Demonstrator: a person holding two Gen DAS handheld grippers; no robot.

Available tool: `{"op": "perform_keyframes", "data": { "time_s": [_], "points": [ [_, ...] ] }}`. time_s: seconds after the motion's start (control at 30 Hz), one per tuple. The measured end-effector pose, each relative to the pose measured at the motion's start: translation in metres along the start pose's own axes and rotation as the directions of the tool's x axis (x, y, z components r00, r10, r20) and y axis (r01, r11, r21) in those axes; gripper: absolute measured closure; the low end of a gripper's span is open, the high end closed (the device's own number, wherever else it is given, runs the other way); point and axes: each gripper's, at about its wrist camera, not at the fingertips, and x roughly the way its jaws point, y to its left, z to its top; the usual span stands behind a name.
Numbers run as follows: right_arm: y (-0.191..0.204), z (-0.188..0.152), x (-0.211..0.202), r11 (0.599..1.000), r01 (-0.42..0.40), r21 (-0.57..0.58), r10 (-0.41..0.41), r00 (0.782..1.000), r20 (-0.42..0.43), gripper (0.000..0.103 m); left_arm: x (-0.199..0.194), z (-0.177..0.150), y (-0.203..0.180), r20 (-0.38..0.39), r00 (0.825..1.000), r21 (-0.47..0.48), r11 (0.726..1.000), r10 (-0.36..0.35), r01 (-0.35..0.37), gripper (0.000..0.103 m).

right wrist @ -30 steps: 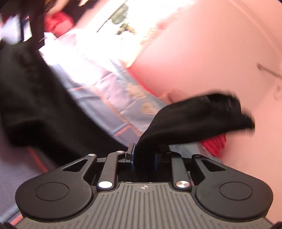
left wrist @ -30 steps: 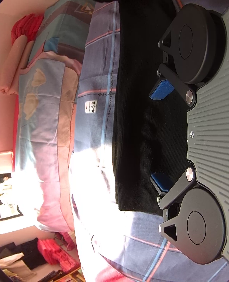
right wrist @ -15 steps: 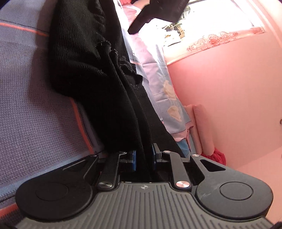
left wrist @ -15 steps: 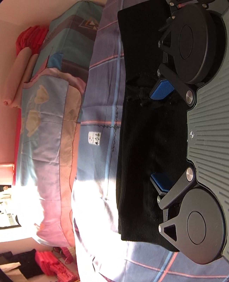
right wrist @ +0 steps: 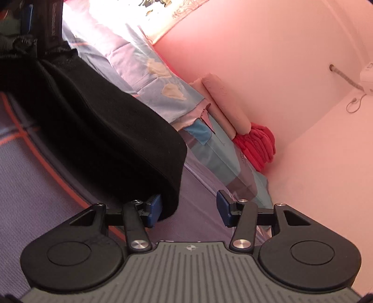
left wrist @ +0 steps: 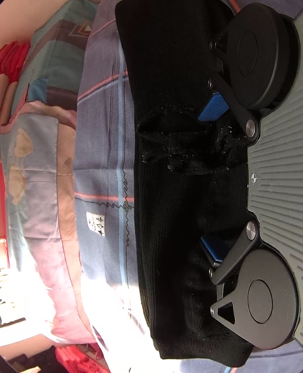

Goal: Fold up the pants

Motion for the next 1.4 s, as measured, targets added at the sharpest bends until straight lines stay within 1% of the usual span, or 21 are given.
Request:
{"op": "perform_keyframes", "data": {
  "time_s": [0.07, 0.13, 0.17, 0.23, 0.27, 0.37, 0.4, 0.47, 0.57, 0.67, 0.8, 0.87, 0.9, 0.93, 0.97, 1.03, 1.17, 1.2, 1.27, 1.33, 1.4],
  "points": [
    [0.013, 0.008, 0.003, 0.996, -0.039, -0.077, 0.043, 0.998, 0.055, 0.048, 0.0, -0.001, 0.0, 0.005, 1.0, -0.005, 1.0, 0.001, -0.001, 0.0],
    [0.006, 0.009, 0.021, 0.997, 0.016, -0.079, -0.013, 0.999, 0.041, 0.048, 0.0, -0.002, 0.001, 0.008, 1.0, -0.004, 1.0, -0.001, 0.001, 0.0],
    [-0.011, 0.007, 0.032, 0.999, 0.039, 0.015, -0.038, 0.999, -0.018, 0.048, 0.001, -0.002, 0.001, 0.01, 1.0, -0.002, 1.0, 0.0, 0.0, 0.0],
    [-0.051, -0.008, 0.043, 0.962, 0.02, 0.271, 0.015, 0.992, -0.125, 0.038, 0.0, -0.003, -0.003, 0.017, 1.0, 0.01, 1.0, 0.0, 0.0, 0.0],
    [-0.05, -0.012, 0.042, 0.96, 0.007, 0.281, 0.035, 0.989, -0.144, 0.033, 0.0, -0.003, -0.005, 0.018, 1.0, 0.016, 1.0, -0.007, 0.007, 0.0],
    [-0.011, -0.014, 0.025, 0.999, 0.044, -0.012, -0.045, 0.995, -0.084, 0.036, -0.001, -0.004, -0.011, 0.031, 0.999, 0.043, 0.999, 0.024, -0.025, 0.0],
    [-0.011, -0.012, 0.021, 0.999, 0.026, -0.029, -0.028, 0.997, -0.076, 0.038, -0.001, -0.004, -0.011, 0.03, 0.999, 0.042, 0.999, 0.024, -0.025, 0.0],
    [-0.024, -0.009, 0.012, 0.995, -0.091, 0.031, 0.093, 0.993, -0.074, 0.038, 0.0, -0.003, -0.007, 0.022, 1.0, 0.032, 0.999, 0.011, -0.011, 0.0],
    [-0.044, -0.009, -0.014, 0.972, -0.224, 0.07, 0.227, 0.973, -0.042, 0.023, 0.001, -0.002, -0.004, 0.007, 1.0, 0.021, 1.0, -0.007, 0.007, 0.0],
    [-0.072, 0.005, -0.022, 0.912, -0.341, 0.229, 0.345, 0.938, 0.023, 0.021, 0.001, -0.001, -0.005, 0.001, 1.0, 0.025, 1.0, -0.006, 0.006, 0.0],
    [-0.09, 0.031, -0.009, 0.818, -0.362, 0.447, 0.363, 0.928, 0.087, 0.031, 0.001, 0.001, -0.005, -0.012, 1.0, 0.02, 1.0, -0.009, 0.009, 0.0],
    [-0.087, 0.036, 0.009, 0.757, -0.369, 0.539, 0.389, 0.918, 0.082, 0.033, 0.001, 0.001, -0.005, -0.017, 1.0, 0.019, 1.0, -0.009, 0.009, 0.0],
    [-0.078, 0.036, 0.023, 0.74, -0.377, 0.557, 0.435, 0.9, 0.03, 0.033, 0.001, 0.003, -0.005, -0.022, 1.0, 0.017, 1.0, -0.01, 0.011, 0.0],
    [-0.065, 0.034, 0.038, 0.751, -0.371, 0.546, 0.486, 0.871, -0.076, 0.033, 0.001, 0.004, -0.004, -0.029, 0.999, 0.012, 1.0, -0.013, 0.013, 0.0],
    [-0.055, 0.033, 0.043, 0.775, -0.364, 0.517, 0.485, 0.867, -0.116, 0.033, 0.001, 0.005, -0.003, -0.034, 0.999, 0.007, 1.0, -0.017, 0.017, 0.0],
    [-0.055, 0.043, 0.038, 0.797, -0.346, 0.495, 0.451, 0.886, -0.107, 0.035, -0.001, 0.008, 0.0, -0.059, 0.998, -0.001, 1.0, -0.029, 0.029, 0.0],
    [-0.063, 0.058, 0.025, 0.764, -0.342, 0.547, 0.429, 0.903, -0.036, 0.032, -0.013, 0.011, 0.006, -0.057, 0.997, 0.007, 0.998, -0.054, 0.055, 0.0],
    [-0.057, 0.059, 0.028, 0.763, -0.347, 0.546, 0.445, 0.894, -0.052, 0.028, -0.018, 0.01, 0.007, -0.048, 0.997, 0.009, 0.999, -0.052, 0.053, 0.0],
    [-0.037, 0.058, 0.04, 0.784, -0.374, 0.495, 0.496, 0.857, -0.14, 0.029, -0.024, 0.01, 0.012, -0.036, 0.998, 0.005, 0.999, -0.053, 0.053, 0.0],
    [-0.033, 0.064, 0.033, 0.818, -0.345, 0.46, 0.446, 0.886, -0.13, 0.029, -0.032, 0.009, 0.02, -0.029, 0.998, -0.006, 0.998, -0.058, 0.058, 0.0],
    [-0.038, 0.073, 0.023, 0.81, -0.338, 0.478, 0.427, 0.9, -0.086, 0.03, -0.038, 0.007, 0.027, -0.018, 0.998, -0.012, 0.998, -0.06, 0.06, 0.0]
  ]
}}
